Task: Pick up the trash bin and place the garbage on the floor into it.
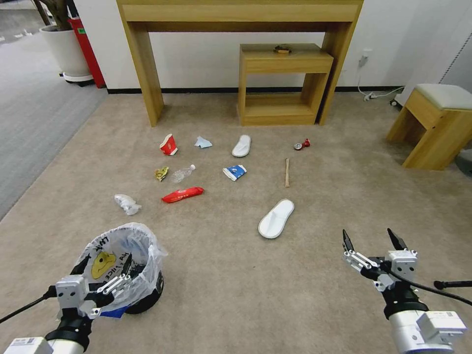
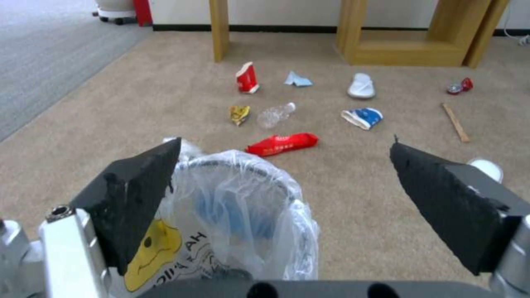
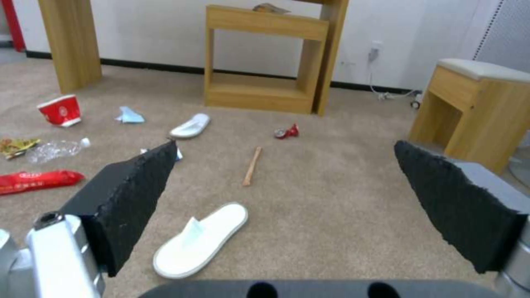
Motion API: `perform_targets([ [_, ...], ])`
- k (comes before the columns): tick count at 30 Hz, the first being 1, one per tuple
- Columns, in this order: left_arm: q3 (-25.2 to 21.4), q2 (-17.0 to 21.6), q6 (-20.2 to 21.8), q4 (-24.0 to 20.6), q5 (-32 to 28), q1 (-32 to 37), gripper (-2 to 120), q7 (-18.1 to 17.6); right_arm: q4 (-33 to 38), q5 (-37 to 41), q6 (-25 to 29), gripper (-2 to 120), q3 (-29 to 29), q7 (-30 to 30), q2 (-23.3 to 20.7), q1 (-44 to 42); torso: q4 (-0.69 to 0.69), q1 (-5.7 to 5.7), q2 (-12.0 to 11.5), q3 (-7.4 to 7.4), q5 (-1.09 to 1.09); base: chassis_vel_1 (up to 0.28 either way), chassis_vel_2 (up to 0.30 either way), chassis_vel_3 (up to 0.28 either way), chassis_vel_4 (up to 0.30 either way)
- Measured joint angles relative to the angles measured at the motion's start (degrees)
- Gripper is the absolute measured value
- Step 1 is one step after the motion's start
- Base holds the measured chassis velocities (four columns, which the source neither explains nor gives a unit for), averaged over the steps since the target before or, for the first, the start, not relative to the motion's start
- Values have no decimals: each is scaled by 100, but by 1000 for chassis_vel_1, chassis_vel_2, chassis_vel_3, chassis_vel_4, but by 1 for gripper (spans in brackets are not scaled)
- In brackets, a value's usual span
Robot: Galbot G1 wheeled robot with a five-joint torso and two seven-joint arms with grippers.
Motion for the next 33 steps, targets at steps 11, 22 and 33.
perform_targets([
  [11,-10,-5,59,60,-43,-127,100,1,-39,16,-22,100,-45,7,6,79,0,0,0,0,0,0,0,0,0],
  [22,-76,177,316,172,-260,-326,100,-55,-21,3,-64,100,-42,16,4,136,0,0,0,0,0,0,0,0,0],
  [33,-651,894,1337,429,-1215,-737,100,-192,-63,21,-232,100,-82,77,-32,309,1,0,0,0,-1,0,0,0,0],
])
